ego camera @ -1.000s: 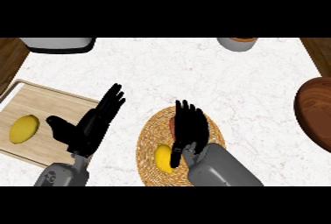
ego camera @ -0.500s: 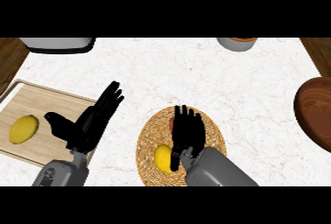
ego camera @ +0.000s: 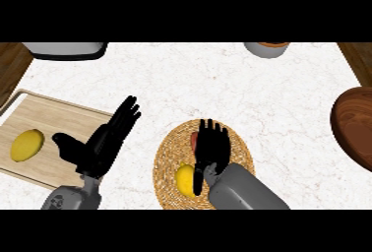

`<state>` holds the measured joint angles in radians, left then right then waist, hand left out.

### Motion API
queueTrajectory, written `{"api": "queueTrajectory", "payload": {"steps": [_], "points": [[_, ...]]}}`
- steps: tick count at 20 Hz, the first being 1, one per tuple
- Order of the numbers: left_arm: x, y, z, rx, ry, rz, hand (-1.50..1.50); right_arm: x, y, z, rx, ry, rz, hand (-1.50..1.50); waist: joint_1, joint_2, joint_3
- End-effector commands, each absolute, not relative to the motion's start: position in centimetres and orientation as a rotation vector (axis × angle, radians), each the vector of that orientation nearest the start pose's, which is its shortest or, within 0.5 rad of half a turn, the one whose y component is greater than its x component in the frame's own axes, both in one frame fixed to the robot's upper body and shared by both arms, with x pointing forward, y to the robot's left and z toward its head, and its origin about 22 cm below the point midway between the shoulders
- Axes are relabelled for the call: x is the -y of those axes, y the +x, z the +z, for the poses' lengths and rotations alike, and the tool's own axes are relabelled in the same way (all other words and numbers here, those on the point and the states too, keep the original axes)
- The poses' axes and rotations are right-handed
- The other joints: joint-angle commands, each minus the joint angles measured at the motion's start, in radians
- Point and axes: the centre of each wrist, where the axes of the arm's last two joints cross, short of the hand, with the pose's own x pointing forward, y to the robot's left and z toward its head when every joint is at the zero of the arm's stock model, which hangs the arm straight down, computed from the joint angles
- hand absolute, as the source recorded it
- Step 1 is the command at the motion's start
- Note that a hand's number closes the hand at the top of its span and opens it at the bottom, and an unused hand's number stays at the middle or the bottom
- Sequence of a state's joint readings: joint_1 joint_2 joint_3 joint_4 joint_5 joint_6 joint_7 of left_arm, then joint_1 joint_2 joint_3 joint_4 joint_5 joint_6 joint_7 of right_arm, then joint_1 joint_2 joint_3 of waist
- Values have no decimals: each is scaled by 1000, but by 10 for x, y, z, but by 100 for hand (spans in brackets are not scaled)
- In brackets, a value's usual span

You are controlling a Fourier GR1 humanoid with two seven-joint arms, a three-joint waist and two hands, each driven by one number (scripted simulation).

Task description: Pick the sweet potato from the placemat and place it in the bowl

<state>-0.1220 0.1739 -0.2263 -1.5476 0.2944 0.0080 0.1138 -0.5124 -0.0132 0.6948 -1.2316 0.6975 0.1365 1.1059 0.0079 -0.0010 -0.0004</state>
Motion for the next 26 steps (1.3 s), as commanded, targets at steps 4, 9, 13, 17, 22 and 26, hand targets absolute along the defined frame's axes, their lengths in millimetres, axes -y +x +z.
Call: {"api": "queueTrajectory", "payload": {"steps": [4, 9, 13, 17, 22, 26], "points": [[-193, 262, 29, 1477, -280, -134, 0, 39, 275, 5, 675, -837, 1045, -150, -4, 1, 0], [-207, 277, 7, 1482, -249, -117, 0, 44, 284, -8, 682, -850, 1087, -150, -5, 3, 0], [-189, 270, 17, 1483, -275, -114, 0, 45, 278, -13, 819, -836, 1091, 150, -5, 2, 0], [-193, 270, 26, 1482, -272, -142, 0, 19, 275, 5, 817, -847, 1104, 150, 5, 2, 1], [-199, 251, 20, 1509, -263, -138, 0, 33, 275, -8, 835, -835, 1148, 150, -1, 1, 0], [-211, 269, 27, 1480, -255, -102, 0, 85, 248, -9, 895, -816, 1287, 150, -25, -5, 0]]}}
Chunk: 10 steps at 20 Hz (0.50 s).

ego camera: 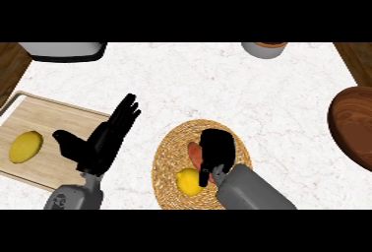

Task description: Pick the sweet potato from the placemat and place it in the bowl

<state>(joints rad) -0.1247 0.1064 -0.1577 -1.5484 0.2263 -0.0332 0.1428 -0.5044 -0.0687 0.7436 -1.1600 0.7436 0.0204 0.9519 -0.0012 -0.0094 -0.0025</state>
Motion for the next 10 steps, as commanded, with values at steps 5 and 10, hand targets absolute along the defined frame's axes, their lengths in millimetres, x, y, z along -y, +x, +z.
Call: {"api": "queueTrajectory", "payload": {"steps": [5, 10], "points": [[-224, 261, 16, 1462, -200, -85, 0, 180, 189, -39, 977, -685, 1533, 150, -77, -9, 3], [-218, 256, 22, 1485, -234, -76, 0, 274, 164, -1, 1073, -870, 1529, 150, -65, -6, 2]]}}
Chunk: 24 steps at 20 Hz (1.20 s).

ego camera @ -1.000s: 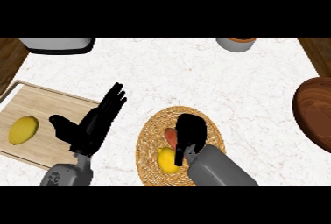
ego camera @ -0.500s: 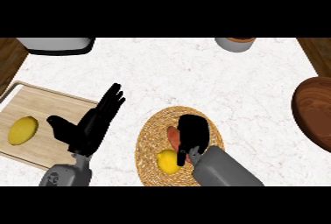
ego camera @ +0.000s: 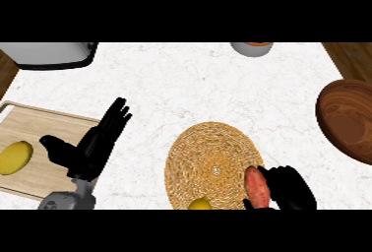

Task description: Pick the sweet potato from the placemat and place it in the bowl

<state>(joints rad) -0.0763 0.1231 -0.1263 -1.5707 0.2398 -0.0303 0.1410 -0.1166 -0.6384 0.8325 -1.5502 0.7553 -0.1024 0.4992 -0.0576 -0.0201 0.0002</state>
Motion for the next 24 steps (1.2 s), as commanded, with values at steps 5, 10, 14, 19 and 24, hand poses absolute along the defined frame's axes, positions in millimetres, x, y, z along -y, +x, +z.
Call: {"api": "queueTrajectory", "payload": {"steps": [5, 10, 14, 19, 24], "points": [[-221, 256, 20, 1474, -210, -63, 0, 302, 136, 48, 1260, -914, 1385, 150, -11, 8, -2], [-224, 254, 21, 1465, -200, -72, 0, 296, 116, 97, 1417, -949, 1252, 150, -29, 2, -2], [-218, 246, 19, 1462, -192, -41, 0, 291, 113, 135, 1506, -1027, 1165, 150, -32, -2, -3], [-224, 249, 16, 1482, -185, -77, 0, 291, 122, 172, 1527, -1083, 1084, 150, -18, 5, -2], [-219, 258, 20, 1484, -211, -82, 0, 307, 130, 178, 1534, -1119, 984, 150, -5, 10, -1]]}}
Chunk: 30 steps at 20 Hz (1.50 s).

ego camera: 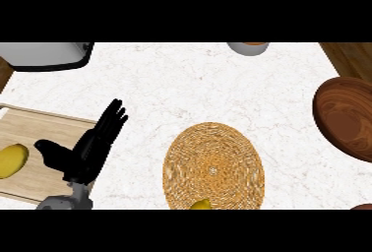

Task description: Pick the sweet potato from the placemat and place it in the bowl

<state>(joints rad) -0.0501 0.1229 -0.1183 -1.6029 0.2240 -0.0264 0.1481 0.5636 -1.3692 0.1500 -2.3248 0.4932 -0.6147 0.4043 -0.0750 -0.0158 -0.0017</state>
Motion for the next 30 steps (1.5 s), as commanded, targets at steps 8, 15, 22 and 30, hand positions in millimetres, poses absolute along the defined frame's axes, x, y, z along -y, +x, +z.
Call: {"api": "queueTrajectory", "payload": {"steps": [8, 15, 22, 30], "points": [[-201, 267, 39, 1494, -253, -124, 0, 361, 162, 203, 1564, -1150, 823, 150, 52, 12, 2], [-186, 265, 20, 1485, -291, -143, 0, 431, 201, 206, 1532, -1147, 759, 150, 103, 24, 3], [-202, 268, 31, 1486, -301, -175, 0, 454, 239, 167, 1429, -1283, 857, 150, 125, 27, 3], [-175, 279, 37, 1500, -322, -197, 0, 461, 280, 103, 1129, -1220, 837, 150, 150, 36, 4]]}}
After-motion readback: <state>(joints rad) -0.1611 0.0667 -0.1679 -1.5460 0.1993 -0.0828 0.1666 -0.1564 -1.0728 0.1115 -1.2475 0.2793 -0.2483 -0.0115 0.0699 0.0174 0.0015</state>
